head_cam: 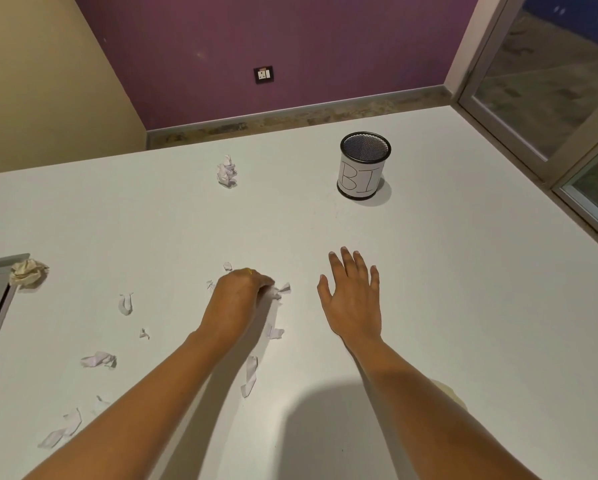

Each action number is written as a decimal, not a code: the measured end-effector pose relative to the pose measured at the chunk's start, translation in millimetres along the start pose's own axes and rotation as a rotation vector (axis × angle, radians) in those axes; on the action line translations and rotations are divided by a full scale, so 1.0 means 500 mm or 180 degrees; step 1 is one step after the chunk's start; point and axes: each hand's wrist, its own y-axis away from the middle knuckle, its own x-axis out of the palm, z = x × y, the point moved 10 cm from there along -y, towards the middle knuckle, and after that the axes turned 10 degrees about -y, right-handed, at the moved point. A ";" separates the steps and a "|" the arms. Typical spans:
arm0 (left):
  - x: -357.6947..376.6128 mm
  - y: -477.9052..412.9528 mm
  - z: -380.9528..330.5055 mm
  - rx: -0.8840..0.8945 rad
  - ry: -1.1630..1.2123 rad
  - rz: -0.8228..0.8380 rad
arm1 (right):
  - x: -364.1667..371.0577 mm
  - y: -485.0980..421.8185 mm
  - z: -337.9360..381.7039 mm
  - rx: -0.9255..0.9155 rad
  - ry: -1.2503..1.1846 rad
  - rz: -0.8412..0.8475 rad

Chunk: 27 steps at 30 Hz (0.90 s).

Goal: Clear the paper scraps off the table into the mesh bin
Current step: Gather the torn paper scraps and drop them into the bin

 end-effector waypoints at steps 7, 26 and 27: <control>-0.109 -0.136 -0.114 0.0349 0.0064 -0.0345 | 0.000 -0.002 0.002 -0.0002 -0.0036 -0.0051; -0.150 -0.472 -0.290 0.0331 0.0024 -0.0368 | -0.008 -0.002 0.004 -0.0075 -0.0004 0.0023; -0.144 -0.477 -0.285 0.0326 0.0001 -0.0315 | -0.005 -0.002 0.003 -0.0073 -0.0036 0.0069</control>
